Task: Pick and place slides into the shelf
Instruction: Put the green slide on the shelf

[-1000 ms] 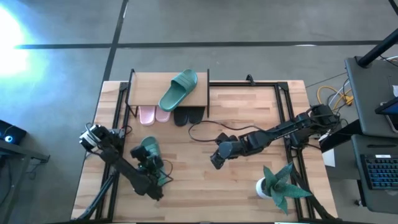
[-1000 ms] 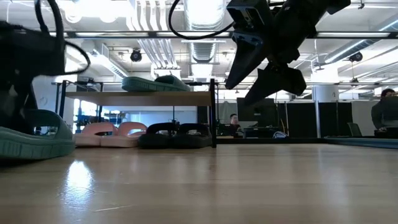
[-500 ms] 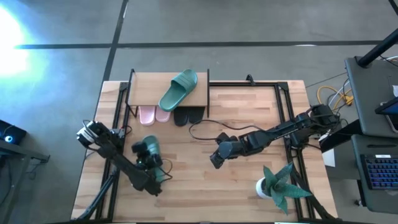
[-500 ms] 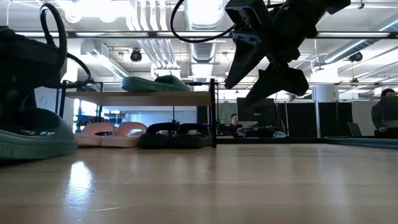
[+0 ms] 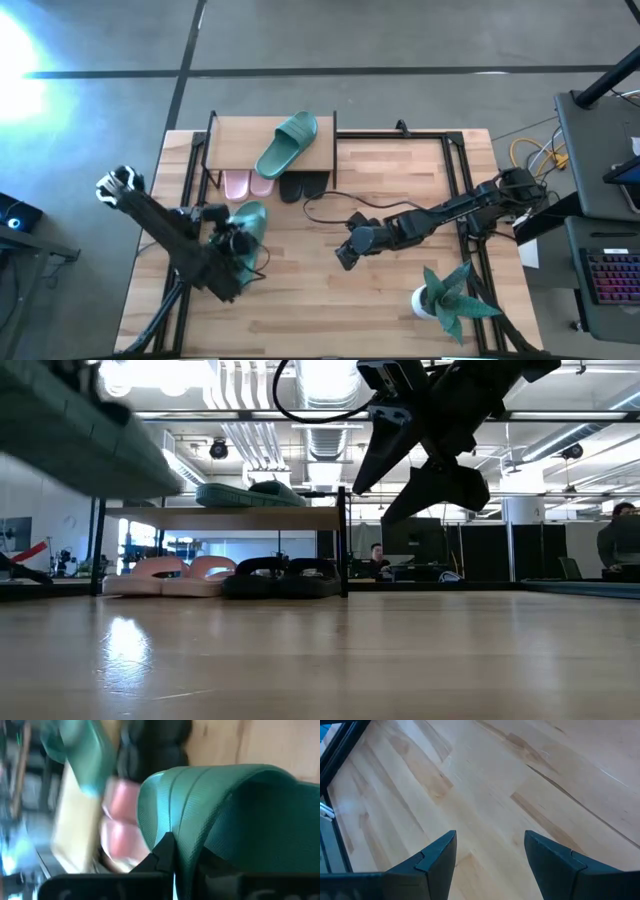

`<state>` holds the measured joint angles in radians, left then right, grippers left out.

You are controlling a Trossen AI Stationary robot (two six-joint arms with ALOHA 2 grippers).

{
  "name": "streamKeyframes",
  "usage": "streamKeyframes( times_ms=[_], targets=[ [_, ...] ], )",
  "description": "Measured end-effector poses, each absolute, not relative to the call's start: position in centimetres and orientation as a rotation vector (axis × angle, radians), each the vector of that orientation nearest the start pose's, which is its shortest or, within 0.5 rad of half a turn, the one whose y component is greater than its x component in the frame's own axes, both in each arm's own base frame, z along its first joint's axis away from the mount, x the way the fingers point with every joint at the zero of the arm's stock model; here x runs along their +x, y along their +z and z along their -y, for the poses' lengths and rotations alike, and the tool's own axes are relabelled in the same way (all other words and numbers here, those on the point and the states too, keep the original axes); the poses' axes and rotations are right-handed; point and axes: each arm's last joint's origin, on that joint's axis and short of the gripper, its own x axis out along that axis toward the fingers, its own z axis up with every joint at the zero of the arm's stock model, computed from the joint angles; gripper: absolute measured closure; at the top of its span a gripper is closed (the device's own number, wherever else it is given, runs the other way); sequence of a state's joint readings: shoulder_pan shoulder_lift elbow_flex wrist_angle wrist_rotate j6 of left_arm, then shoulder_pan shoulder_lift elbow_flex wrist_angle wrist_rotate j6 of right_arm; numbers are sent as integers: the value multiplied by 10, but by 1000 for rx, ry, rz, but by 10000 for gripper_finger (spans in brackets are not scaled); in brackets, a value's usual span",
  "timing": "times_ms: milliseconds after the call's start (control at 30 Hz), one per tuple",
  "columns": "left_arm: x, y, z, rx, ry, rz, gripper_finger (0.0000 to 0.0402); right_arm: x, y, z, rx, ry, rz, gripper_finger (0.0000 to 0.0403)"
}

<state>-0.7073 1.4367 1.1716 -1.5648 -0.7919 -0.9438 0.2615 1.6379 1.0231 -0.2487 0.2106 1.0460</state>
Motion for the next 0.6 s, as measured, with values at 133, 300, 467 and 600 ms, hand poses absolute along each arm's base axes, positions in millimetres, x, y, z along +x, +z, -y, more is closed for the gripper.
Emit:
streamKeyframes(
  times_ms=[133,300,467,600],
  targets=[
    [172,298,96,579,574,-1063,401,326,203,-81,781,-388,-764,179],
    [171,315,45,685,714,-1081,401,326,203,-80,786,-404,-754,179],
    [165,342,6,871,896,-1072,401,326,203,-80,801,-421,-745,179],
    [165,351,-17,894,906,-1117,401,326,203,-79,781,-448,-724,179]
  ],
)
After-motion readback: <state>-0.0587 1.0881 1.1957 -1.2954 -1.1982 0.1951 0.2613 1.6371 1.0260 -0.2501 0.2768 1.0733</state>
